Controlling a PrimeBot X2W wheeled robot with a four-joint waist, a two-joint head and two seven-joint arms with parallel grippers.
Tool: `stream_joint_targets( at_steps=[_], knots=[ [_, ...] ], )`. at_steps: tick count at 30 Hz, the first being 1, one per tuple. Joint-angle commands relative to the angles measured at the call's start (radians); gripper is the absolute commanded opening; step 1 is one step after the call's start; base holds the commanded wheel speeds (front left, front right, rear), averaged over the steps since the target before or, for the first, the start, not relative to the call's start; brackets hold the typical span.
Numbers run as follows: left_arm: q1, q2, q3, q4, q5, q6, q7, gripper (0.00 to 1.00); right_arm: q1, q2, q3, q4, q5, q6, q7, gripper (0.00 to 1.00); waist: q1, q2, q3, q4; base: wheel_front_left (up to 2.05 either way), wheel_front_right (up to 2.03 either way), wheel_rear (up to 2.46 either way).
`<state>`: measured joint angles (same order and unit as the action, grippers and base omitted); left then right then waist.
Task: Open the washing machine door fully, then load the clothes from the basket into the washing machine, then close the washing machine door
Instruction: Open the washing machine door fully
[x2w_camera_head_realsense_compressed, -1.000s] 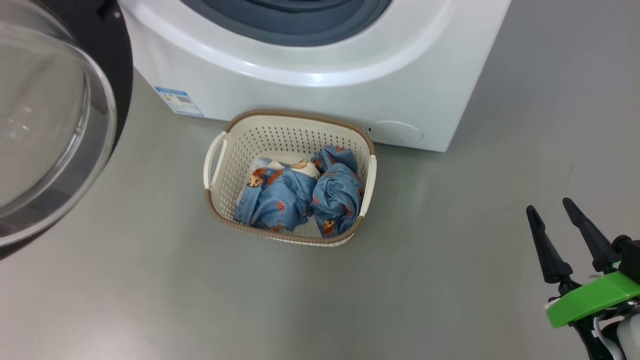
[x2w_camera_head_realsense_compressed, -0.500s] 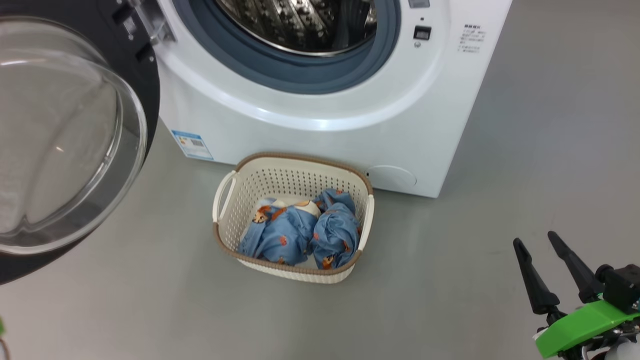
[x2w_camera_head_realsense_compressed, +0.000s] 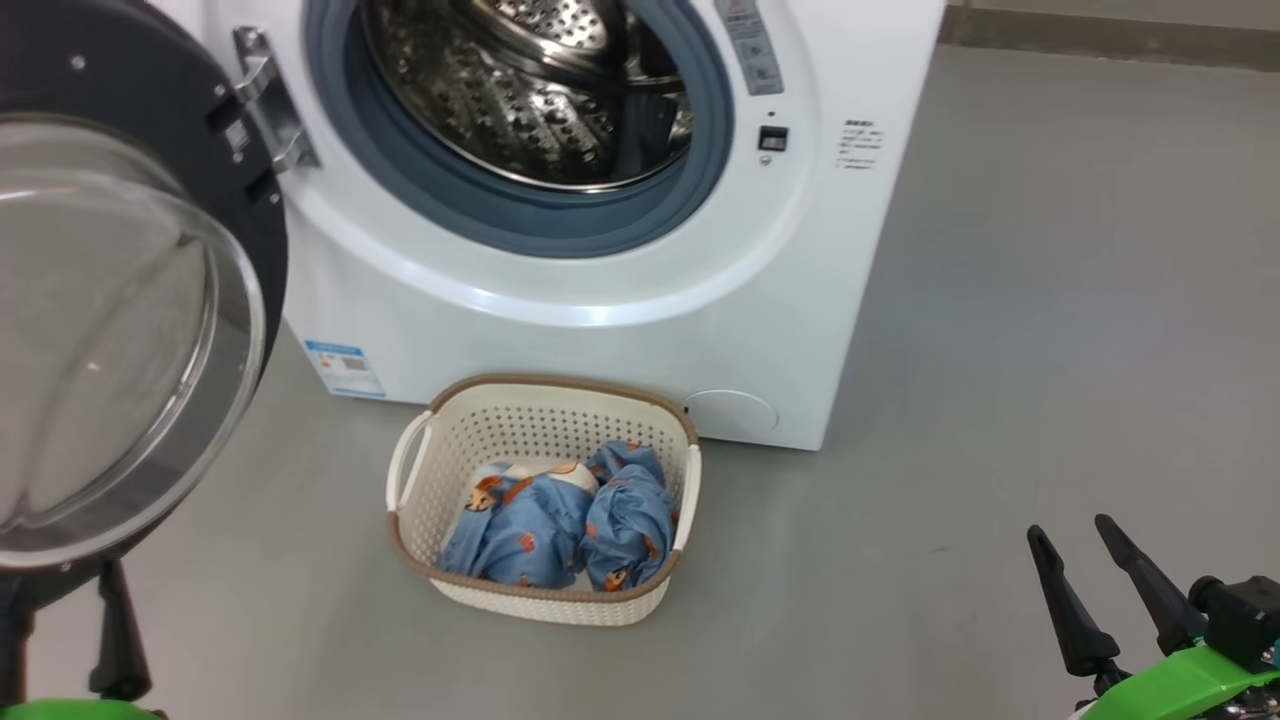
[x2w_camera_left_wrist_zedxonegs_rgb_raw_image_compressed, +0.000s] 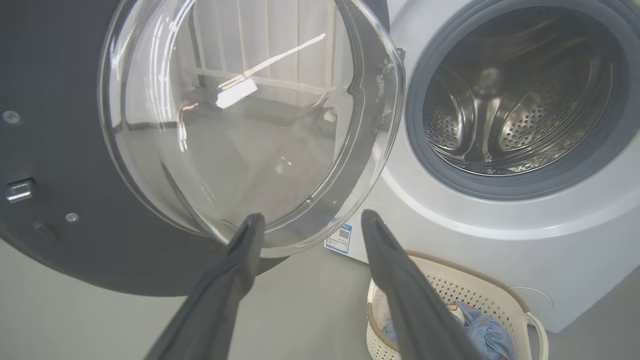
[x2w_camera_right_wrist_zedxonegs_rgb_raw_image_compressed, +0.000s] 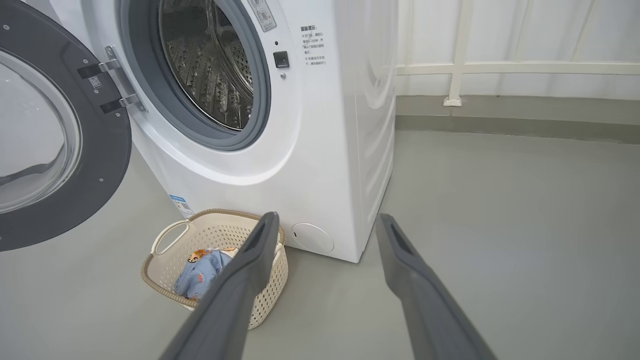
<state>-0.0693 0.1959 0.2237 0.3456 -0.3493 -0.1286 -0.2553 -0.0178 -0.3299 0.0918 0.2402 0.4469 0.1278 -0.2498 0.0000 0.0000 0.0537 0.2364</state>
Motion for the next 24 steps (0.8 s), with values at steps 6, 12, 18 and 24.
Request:
stream_joint_targets(
  at_steps=[6, 12, 18, 24],
  knots=[
    [0.027, 0.039, -0.055, -0.088, 0.002, -0.002, -0.006, 1.0, 0.015, -0.019, -0.008, -0.029, 0.015, 0.003, -0.012, 1.0, 0.0, 0.0, -0.022, -0.08, 0.0, 0.0, 0.0],
    [0.047, 0.04, -0.146, -0.135, -0.008, -0.002, -0.006, 1.0, 0.012, -0.016, -0.021, -0.04, 0.011, 0.003, -0.012, 1.0, 0.0, 0.0, -0.009, -0.152, 0.0, 0.0, 0.0],
    [0.047, 0.035, -0.194, -0.163, -0.03, -0.002, -0.006, 1.0, 0.006, -0.011, -0.037, -0.047, 0.01, 0.003, -0.012, 1.0, 0.0, 0.0, 0.013, -0.204, 0.0, 0.0, 0.0],
    [0.042, 0.047, -0.246, -0.176, -0.056, -0.002, -0.006, 1.0, -0.004, -0.006, -0.048, -0.053, 0.008, 0.003, -0.012, 1.0, 0.0, 0.0, 0.03, -0.241, 0.0, 0.0, 0.0]
  ],
)
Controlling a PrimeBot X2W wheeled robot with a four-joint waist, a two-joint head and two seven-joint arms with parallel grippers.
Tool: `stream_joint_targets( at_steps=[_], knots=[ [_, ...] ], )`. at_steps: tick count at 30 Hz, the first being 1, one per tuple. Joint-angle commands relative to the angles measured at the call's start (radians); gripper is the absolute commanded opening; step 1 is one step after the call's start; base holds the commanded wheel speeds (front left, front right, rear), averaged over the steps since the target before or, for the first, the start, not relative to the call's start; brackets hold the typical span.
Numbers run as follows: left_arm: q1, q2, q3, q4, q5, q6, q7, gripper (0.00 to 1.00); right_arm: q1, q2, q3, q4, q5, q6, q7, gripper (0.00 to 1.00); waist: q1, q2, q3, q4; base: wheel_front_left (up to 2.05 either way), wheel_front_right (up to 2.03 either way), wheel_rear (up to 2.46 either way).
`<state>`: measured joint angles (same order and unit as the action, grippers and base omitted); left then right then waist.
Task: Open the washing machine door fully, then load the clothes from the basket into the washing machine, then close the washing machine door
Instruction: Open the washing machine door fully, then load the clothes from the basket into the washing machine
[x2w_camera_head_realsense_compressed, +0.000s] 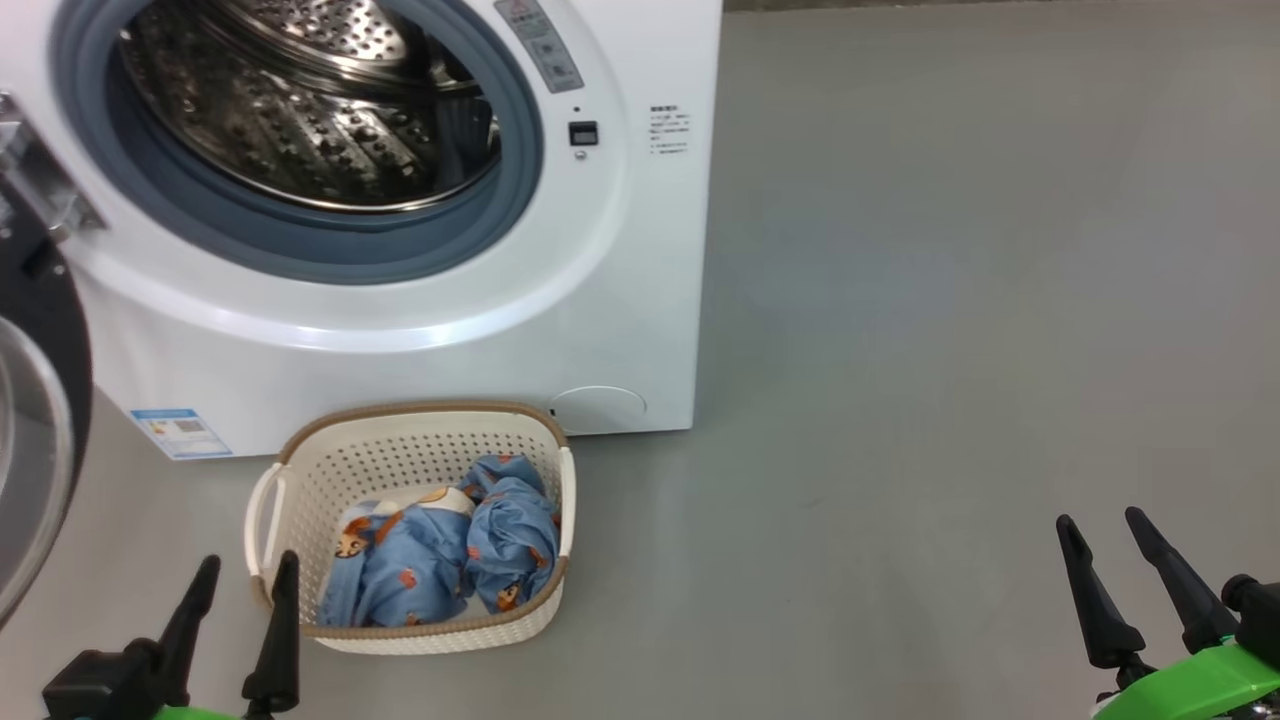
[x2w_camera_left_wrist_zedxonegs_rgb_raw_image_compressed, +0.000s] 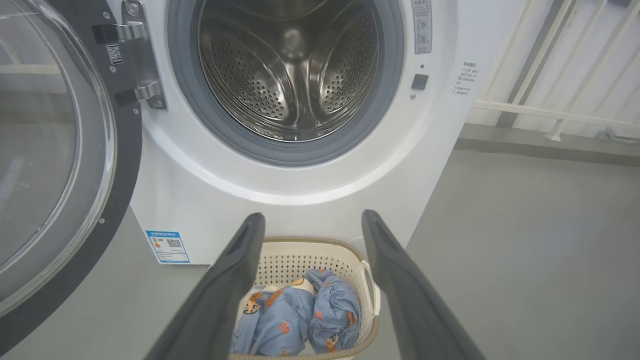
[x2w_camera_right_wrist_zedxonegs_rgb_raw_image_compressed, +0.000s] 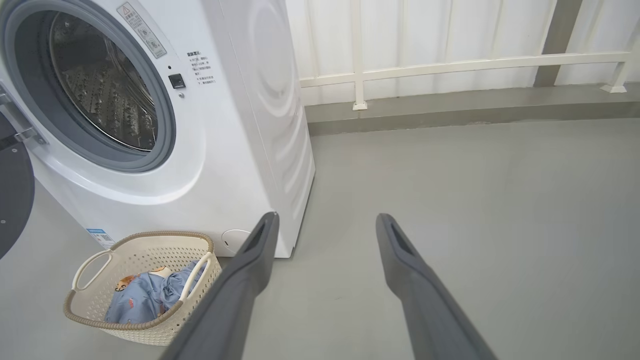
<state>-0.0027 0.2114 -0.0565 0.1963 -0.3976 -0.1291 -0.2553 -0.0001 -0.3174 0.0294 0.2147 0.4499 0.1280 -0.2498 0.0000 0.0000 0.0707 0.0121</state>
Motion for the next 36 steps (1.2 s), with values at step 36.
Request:
stream_joint_targets(
  at_steps=[36],
  knots=[
    [-0.058, 0.07, -0.018, -0.009, -0.124, -0.002, -0.006, 1.0, -0.042, 0.0, 0.009, -0.037, -0.001, 0.003, -0.012, 1.0, 0.0, 0.0, 0.043, -0.032, 0.24, -0.57, 0.33]
  ],
)
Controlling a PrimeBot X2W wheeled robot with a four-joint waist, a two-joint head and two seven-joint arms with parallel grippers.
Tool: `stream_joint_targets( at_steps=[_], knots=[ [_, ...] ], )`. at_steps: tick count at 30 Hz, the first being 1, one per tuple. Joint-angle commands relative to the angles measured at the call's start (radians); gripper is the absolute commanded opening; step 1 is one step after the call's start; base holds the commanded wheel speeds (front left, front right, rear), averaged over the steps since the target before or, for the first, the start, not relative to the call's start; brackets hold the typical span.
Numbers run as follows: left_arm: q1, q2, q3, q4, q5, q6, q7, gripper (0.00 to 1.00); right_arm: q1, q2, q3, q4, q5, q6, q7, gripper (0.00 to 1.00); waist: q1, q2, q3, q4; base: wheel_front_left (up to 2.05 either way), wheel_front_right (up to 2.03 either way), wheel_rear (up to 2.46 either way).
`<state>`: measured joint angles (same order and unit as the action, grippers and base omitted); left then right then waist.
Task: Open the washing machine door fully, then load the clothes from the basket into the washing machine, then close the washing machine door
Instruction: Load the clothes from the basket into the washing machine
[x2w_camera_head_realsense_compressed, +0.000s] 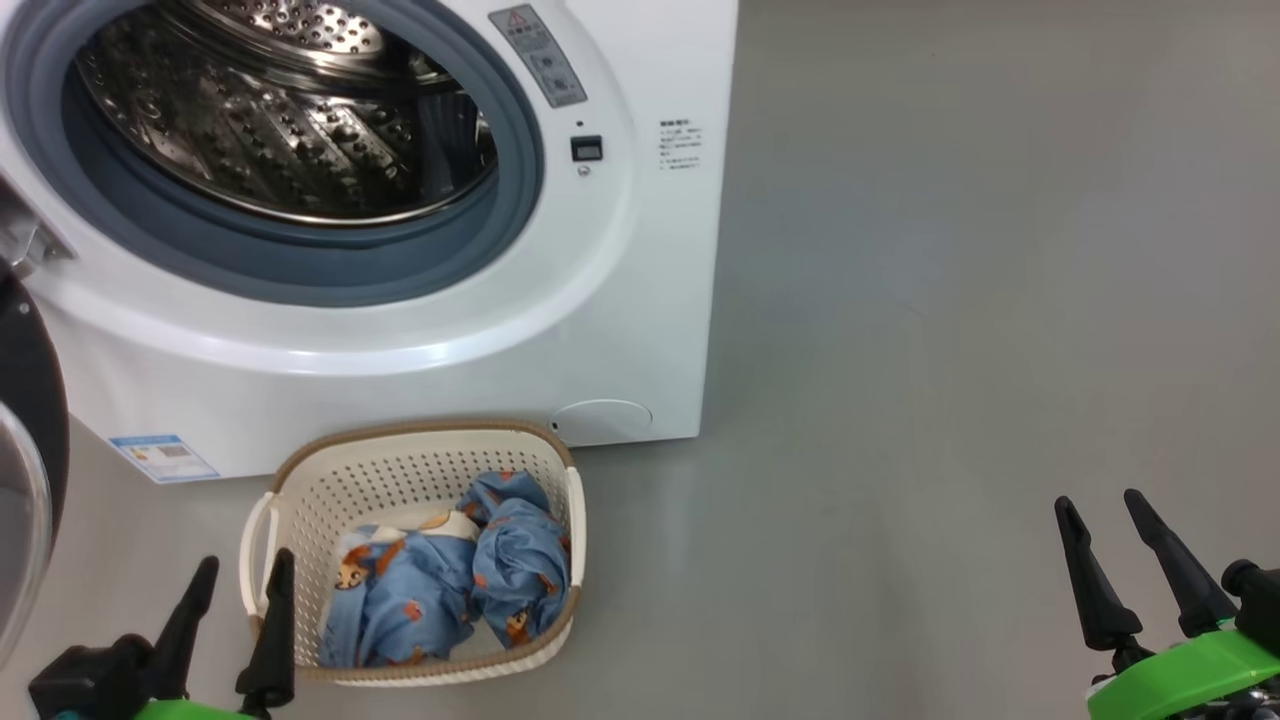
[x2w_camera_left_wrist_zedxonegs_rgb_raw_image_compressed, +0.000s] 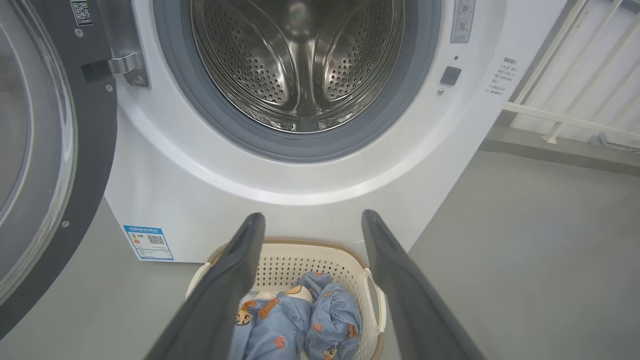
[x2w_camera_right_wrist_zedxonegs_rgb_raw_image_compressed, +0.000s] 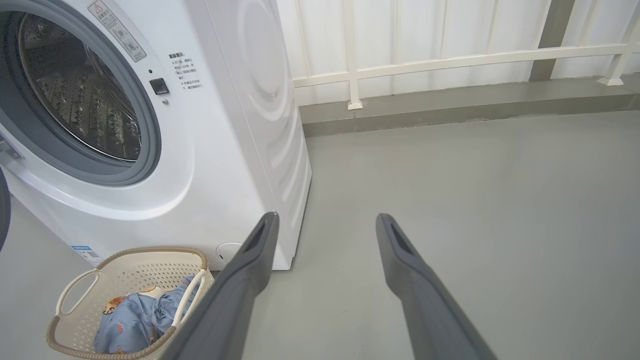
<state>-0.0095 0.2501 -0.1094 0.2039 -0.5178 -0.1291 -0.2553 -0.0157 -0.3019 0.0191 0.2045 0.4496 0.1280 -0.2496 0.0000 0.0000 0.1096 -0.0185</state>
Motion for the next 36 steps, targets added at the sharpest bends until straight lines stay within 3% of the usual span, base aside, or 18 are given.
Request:
stream_joint_targets(
  at_steps=[1, 8, 22, 36],
  knots=[
    [-0.054, 0.033, 0.034, -0.017, 0.0, -0.002, -0.006, 1.0, -0.028, -0.015, 0.02, -0.027, 0.0, 0.003, -0.012, 1.0, 0.0, 0.0, 0.007, -0.002, 0.97, -1.92, 0.94],
    [-0.074, 0.027, 0.036, -0.015, 0.035, -0.002, -0.006, 1.0, -0.038, -0.01, 0.02, -0.03, -0.001, 0.003, -0.012, 1.0, 0.0, 0.0, 0.027, -0.003, 0.75, -1.11, 0.36],
    [-0.1, 0.005, 0.034, 0.051, 0.047, -0.002, -0.006, 1.0, -0.06, 0.008, 0.025, -0.039, -0.006, 0.003, -0.012, 1.0, 0.0, 0.0, 0.071, -0.001, 0.05, -0.05, 0.0],
    [-0.32, -0.02, -0.086, 0.441, 0.05, -0.002, -0.006, 1.0, -0.153, 0.036, 0.047, -0.067, -0.013, 0.003, -0.012, 1.0, 0.0, 0.0, 0.251, -0.01, 0.0, 0.0, 0.0]
  ],
)
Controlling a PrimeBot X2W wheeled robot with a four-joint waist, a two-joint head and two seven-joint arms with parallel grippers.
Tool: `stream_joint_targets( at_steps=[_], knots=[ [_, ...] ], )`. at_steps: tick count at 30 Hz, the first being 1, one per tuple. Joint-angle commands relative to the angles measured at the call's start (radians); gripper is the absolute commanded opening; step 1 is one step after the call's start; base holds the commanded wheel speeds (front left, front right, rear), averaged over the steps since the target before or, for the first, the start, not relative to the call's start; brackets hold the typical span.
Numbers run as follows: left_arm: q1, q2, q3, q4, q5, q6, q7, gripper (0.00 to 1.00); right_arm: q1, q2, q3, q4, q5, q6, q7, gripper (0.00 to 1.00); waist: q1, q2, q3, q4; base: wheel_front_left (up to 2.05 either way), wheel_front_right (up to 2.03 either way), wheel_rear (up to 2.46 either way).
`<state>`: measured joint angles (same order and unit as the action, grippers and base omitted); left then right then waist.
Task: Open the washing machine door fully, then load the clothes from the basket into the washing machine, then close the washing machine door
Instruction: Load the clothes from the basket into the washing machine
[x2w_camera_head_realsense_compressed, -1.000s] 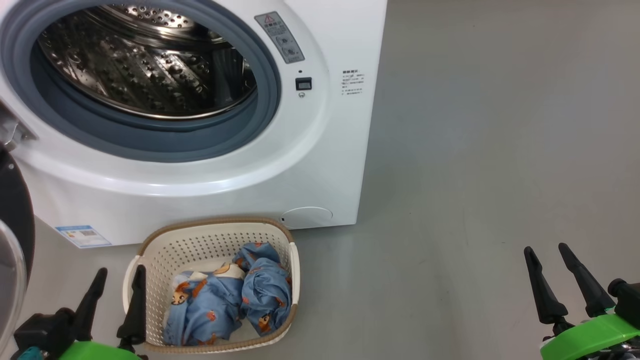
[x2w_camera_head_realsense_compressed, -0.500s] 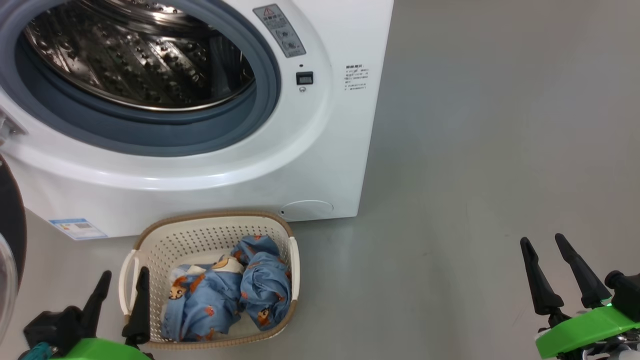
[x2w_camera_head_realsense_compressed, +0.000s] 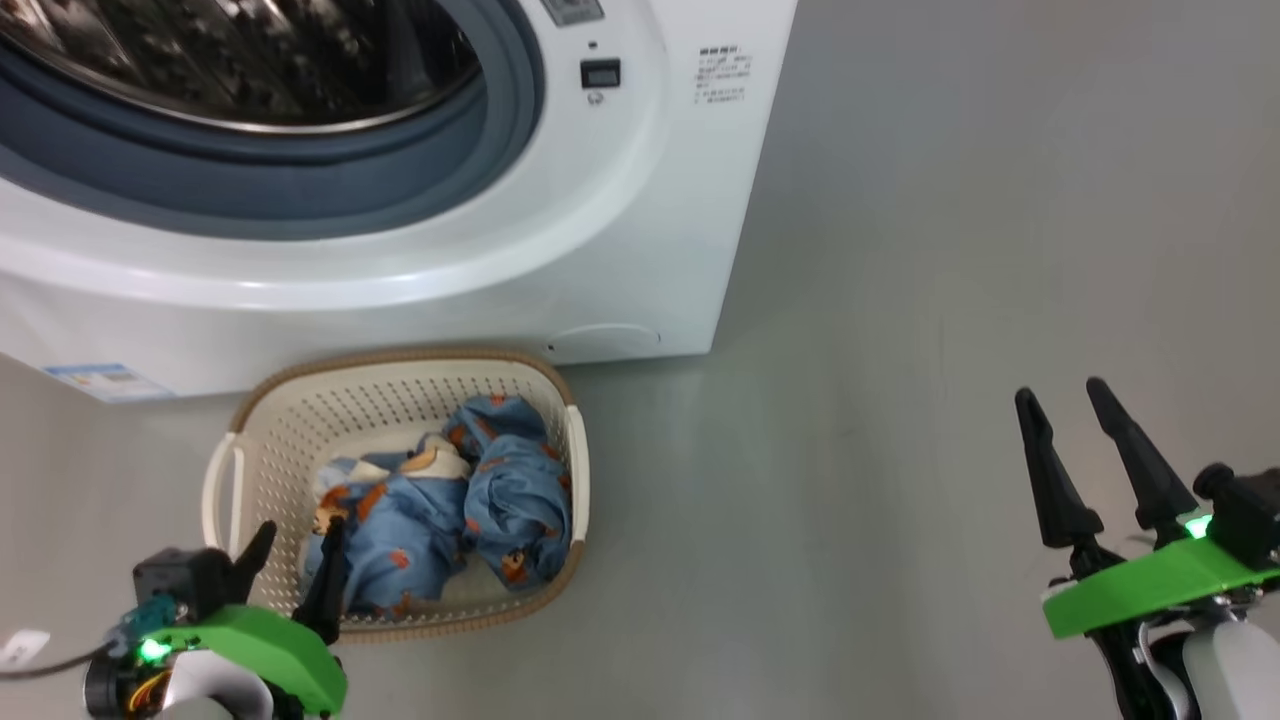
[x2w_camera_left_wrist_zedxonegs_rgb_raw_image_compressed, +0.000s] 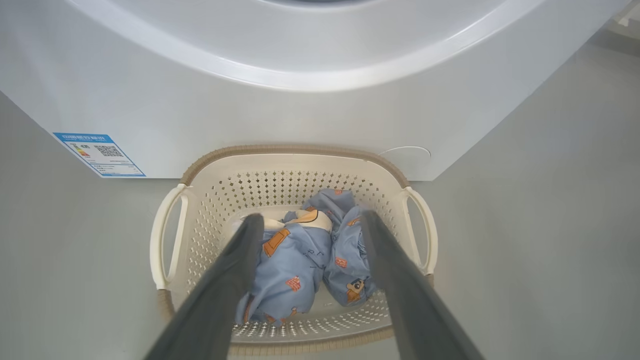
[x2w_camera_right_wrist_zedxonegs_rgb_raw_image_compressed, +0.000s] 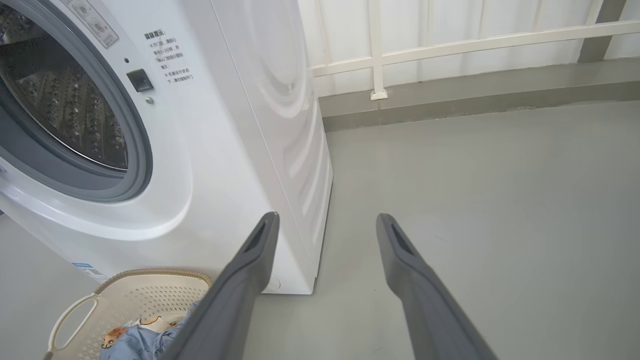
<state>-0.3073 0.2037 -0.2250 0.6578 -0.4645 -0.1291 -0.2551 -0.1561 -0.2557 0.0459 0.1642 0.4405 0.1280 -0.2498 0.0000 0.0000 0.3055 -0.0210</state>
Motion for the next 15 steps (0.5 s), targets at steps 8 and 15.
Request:
stream_joint_targets(
  at_steps=[8, 15],
  knots=[
    [-0.216, 0.026, -0.065, 0.282, -0.048, -0.002, -0.007, 1.0, -0.086, 0.003, 0.039, -0.043, -0.011, 0.003, -0.012, 1.0, 0.0, 0.0, 0.192, -0.029, 0.0, 0.0, 0.0],
    [-0.339, 0.028, -0.166, 0.429, -0.099, -0.002, 0.003, 1.0, -0.137, 0.01, 0.061, -0.061, -0.021, 0.003, -0.012, 1.0, 0.0, 0.0, 0.283, -0.04, 0.0, 0.0, 0.0]
  ],
)
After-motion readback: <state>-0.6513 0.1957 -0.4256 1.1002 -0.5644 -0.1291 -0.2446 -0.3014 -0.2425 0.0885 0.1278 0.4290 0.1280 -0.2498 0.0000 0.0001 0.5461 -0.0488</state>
